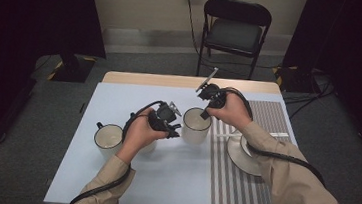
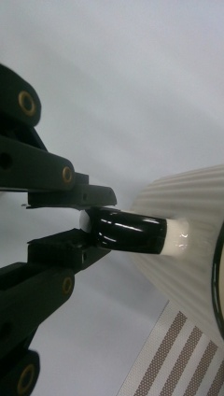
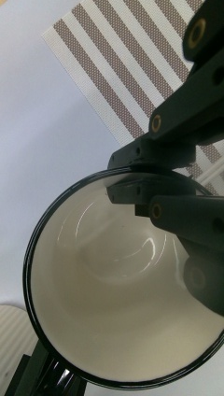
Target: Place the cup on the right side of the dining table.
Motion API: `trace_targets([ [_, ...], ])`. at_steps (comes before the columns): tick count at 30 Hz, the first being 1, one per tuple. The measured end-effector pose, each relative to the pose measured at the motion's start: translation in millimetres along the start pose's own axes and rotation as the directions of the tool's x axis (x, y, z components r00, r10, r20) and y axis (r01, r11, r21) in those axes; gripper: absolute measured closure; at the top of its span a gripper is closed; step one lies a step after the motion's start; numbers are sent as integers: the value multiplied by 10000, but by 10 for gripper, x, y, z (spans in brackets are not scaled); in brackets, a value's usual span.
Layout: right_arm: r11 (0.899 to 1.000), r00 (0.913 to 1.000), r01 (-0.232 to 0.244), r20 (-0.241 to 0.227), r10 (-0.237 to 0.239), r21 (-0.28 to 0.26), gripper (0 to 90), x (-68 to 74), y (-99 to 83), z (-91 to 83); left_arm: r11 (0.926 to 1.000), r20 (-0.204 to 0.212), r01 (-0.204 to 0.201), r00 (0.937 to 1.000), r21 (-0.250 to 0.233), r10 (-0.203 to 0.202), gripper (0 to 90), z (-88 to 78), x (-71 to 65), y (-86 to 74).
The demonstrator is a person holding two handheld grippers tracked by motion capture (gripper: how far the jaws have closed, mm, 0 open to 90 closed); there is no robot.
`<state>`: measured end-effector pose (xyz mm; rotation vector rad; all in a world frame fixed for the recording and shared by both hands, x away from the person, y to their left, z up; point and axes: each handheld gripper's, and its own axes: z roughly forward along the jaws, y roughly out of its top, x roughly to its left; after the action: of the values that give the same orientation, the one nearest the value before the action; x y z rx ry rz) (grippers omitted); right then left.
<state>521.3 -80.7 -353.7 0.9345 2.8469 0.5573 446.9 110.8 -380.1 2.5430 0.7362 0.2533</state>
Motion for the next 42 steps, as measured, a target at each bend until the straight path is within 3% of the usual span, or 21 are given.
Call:
trace_targets([
  [42,9990,9988,-441,190,443,-97,840,-300,-18,-31,9990,-159,-159,9997,408,165,777,138,136,349],
])
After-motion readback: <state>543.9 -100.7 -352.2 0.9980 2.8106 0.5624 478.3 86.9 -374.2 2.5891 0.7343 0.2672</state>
